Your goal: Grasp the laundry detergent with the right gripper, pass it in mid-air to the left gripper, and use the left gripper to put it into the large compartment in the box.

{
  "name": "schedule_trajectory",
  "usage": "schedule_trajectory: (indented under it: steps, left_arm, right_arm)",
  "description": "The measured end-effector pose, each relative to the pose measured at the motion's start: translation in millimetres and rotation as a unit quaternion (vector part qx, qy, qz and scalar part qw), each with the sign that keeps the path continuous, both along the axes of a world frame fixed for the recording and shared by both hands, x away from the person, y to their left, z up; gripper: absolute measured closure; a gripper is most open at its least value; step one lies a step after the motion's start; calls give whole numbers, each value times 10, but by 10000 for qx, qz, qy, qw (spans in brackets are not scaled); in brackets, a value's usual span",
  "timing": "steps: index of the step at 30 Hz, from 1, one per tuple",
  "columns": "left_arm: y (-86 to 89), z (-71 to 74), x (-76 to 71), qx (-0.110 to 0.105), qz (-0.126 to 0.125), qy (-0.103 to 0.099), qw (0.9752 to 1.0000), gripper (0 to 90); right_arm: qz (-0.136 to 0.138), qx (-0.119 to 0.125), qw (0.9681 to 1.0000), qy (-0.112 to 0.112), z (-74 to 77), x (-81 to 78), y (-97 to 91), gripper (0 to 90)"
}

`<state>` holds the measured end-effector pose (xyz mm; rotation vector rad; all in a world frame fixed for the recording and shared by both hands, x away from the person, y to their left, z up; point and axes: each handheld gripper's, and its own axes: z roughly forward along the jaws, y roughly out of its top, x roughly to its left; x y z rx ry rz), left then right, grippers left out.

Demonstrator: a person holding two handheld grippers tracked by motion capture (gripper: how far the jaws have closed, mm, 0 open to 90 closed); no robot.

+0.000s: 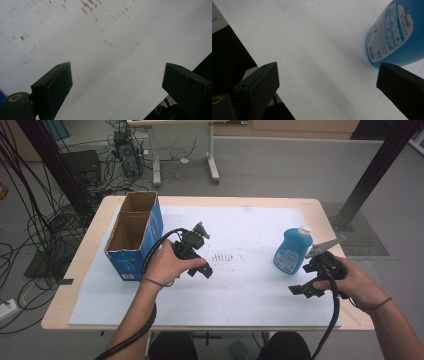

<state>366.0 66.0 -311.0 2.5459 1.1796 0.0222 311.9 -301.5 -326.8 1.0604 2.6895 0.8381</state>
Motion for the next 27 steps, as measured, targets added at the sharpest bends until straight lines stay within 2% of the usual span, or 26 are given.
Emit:
schedule_trajectory:
  steps: [13, 20, 24, 27]
  left_arm:
    - [-17, -71, -24, 18, -7, 72, 10000, 97]
    - [-19, -73, -20, 16, 3, 47, 10000, 96]
    - [-25, -85, -30, 95, 30, 14, 9999, 96]
    - [-24, -99, -35, 91, 39, 35, 9999, 95]
  right_arm:
    - [-235, -18, 9997, 75, -168, 34, -177, 45]
    - [-345, -76, 9994, 35, -220, 62, -260, 44]
    - [-361, -66, 9993, 53, -253, 82, -300, 45]
    - [-445, -69, 9990, 31, -322, 107, -354, 45]
